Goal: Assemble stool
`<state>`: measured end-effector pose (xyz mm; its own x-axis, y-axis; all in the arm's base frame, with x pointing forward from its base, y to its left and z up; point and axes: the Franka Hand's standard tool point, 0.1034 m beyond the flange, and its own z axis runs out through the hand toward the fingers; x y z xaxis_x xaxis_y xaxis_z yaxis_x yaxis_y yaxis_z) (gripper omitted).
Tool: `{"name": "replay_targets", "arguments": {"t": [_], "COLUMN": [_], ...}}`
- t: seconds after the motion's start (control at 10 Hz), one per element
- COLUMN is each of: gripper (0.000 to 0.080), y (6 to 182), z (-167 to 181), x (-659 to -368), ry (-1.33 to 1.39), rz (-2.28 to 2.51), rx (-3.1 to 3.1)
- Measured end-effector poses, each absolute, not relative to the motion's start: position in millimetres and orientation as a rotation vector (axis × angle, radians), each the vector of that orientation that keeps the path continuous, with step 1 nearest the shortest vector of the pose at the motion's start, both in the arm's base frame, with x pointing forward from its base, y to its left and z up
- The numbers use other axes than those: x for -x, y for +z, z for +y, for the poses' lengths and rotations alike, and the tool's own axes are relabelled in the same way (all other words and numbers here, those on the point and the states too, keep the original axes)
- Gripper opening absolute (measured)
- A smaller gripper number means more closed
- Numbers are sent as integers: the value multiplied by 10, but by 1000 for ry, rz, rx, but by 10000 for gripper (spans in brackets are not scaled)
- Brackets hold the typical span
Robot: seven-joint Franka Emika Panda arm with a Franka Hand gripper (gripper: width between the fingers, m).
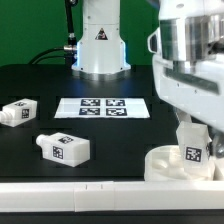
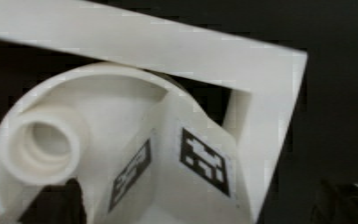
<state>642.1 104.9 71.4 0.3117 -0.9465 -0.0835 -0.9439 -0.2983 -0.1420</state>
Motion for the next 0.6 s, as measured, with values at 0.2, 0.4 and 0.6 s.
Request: {"name": "replay_targets", "arguments": {"t": [0.2, 0.4, 0.6], "gripper": [649, 649, 649], "y": [690, 738, 834], "z": [1044, 1045, 1009], "x": [-6414, -6394, -6399], "ry": [-39, -58, -94], "rz": [1572, 1184, 634], "rx": [2533, 2773, 2987]}}
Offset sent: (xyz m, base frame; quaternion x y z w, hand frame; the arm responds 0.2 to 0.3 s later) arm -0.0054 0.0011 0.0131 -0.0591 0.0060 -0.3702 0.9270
